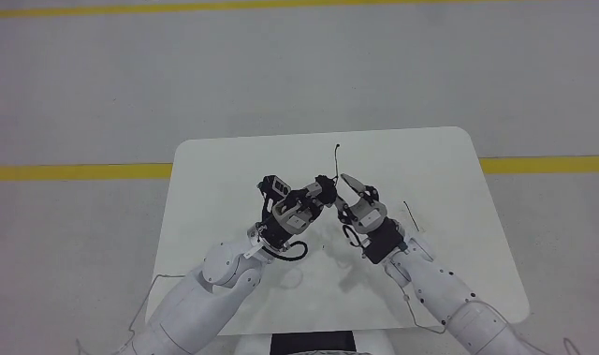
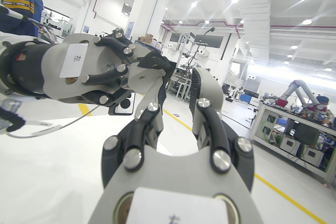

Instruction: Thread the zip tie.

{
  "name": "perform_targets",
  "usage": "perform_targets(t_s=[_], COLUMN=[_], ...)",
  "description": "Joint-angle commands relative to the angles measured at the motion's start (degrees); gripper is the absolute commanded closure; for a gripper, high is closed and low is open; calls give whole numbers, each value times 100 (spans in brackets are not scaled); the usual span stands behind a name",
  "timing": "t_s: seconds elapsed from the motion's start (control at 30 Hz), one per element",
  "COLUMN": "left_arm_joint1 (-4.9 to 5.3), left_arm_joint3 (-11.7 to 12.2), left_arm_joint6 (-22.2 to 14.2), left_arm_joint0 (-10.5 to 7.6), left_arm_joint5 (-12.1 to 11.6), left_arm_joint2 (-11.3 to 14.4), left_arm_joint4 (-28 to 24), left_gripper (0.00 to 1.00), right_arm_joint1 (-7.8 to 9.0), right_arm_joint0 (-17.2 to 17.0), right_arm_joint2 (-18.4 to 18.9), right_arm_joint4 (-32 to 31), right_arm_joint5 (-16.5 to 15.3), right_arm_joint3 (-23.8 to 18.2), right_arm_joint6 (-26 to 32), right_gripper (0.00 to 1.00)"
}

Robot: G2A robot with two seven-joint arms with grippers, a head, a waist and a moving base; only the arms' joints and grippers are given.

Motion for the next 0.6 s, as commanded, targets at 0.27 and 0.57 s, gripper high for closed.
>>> perform_targets(t_s=[0.27,0.57], left_arm_joint1=[0,0], left_arm_joint3=[0,0], left_arm_joint6=[0,0], left_arm_joint0=[0,0], left_arm_joint5=[0,0], left_arm_joint2=[0,0], left_arm_joint4=[0,0], left_gripper=[100,100], right_arm_joint1=[-76,-121], right_arm_joint0=[-26,-92], right_arm_joint2=[76,173], right_arm_joint4=[-36,-123], right_arm_joint5=[29,0], right_arm_joint3=[27,10], right_arm_joint6=[-59,-175], right_gripper=[80,84])
